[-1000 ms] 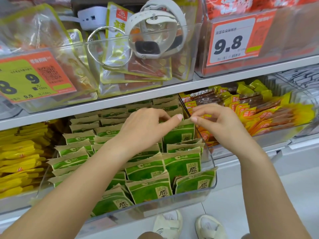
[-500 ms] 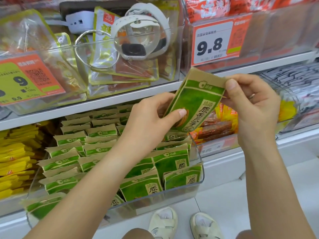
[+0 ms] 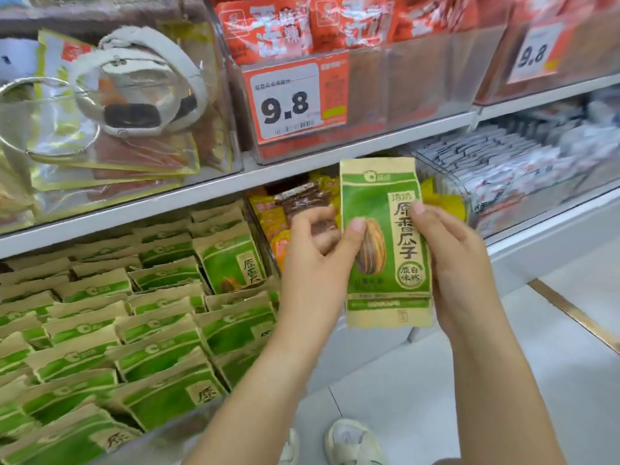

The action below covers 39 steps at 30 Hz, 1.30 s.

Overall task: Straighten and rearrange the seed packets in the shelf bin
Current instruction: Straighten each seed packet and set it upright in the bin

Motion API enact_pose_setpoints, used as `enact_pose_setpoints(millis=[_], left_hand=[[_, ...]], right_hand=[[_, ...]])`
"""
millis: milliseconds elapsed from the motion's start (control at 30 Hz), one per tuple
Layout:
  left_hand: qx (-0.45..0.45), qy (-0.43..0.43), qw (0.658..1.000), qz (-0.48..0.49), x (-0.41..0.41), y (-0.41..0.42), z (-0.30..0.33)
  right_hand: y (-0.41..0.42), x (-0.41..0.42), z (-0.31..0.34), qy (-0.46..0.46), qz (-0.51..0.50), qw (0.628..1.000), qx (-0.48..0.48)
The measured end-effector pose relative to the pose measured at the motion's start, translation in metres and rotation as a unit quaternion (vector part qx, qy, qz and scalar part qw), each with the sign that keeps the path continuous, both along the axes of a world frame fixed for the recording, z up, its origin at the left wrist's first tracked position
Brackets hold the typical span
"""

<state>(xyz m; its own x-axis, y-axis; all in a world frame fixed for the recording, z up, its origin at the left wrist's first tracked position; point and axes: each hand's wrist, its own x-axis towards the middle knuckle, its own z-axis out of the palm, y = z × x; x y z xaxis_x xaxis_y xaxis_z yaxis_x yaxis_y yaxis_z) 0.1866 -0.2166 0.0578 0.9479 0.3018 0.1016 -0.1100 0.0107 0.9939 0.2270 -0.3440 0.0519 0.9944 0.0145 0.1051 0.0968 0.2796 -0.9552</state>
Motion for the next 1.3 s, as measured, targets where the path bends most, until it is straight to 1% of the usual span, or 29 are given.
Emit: enact_pose_setpoints(millis=[100, 233, 333, 367, 400, 500, 600, 700, 833, 933, 1100, 1200, 1300], left_hand=[[-0.013, -0.014, 1.000, 0.019, 0.007, -0.018, -0.025], [0.041, -0.008, 0.999, 0.015, 0.019, -0.030, -0.045], [0.089, 0.015, 0.996, -0.005, 0.020, -0.035, -0.044], [0.081, 0.029, 0.996, -0.016, 0.020, -0.035, -0.043], [0.054, 0.047, 0.997, -0.032, 0.019, -0.035, -0.043], [-0.047, 0.085, 0.992, -0.079, 0.013, -0.035, -0.040], [-0.122, 0.081, 0.985, -0.087, 0.007, -0.035, -0.042], [-0.161, 0.071, 0.981, -0.085, 0.005, -0.029, -0.047], [-0.193, 0.059, 0.975, -0.091, 0.004, -0.022, -0.047], [-0.200, 0.054, 0.973, -0.101, 0.002, -0.020, -0.045], [-0.211, 0.064, 0.970, -0.105, 0.002, -0.020, -0.047], [-0.218, 0.074, 0.967, -0.112, 0.003, -0.020, -0.046], [-0.177, 0.091, 0.971, -0.133, 0.001, -0.020, -0.047]], right_hand=[[-0.014, 0.001, -0.007, 0.012, -0.010, 0.999, -0.039], [-0.027, 0.005, -0.013, 0.005, -0.008, 0.995, -0.099], [-0.031, 0.006, -0.015, 0.010, -0.017, 0.994, -0.108], [-0.030, 0.006, -0.015, 0.011, -0.015, 0.993, -0.116], [-0.029, 0.005, -0.017, 0.011, -0.012, 0.992, -0.129], [-0.025, 0.003, -0.018, 0.012, -0.002, 0.988, -0.157], [-0.018, 0.001, -0.019, 0.006, -0.005, 0.987, -0.162], [-0.010, -0.002, -0.016, 0.018, 0.007, 0.989, -0.146], [-0.002, -0.004, -0.013, 0.064, 0.054, 0.991, -0.107], [0.001, -0.004, -0.013, 0.088, 0.087, 0.988, -0.093], [0.005, -0.002, -0.015, 0.107, 0.044, 0.991, -0.061], [0.004, -0.002, -0.015, 0.106, 0.035, 0.993, -0.044], [0.004, -0.003, -0.015, 0.109, 0.008, 0.993, -0.049]])
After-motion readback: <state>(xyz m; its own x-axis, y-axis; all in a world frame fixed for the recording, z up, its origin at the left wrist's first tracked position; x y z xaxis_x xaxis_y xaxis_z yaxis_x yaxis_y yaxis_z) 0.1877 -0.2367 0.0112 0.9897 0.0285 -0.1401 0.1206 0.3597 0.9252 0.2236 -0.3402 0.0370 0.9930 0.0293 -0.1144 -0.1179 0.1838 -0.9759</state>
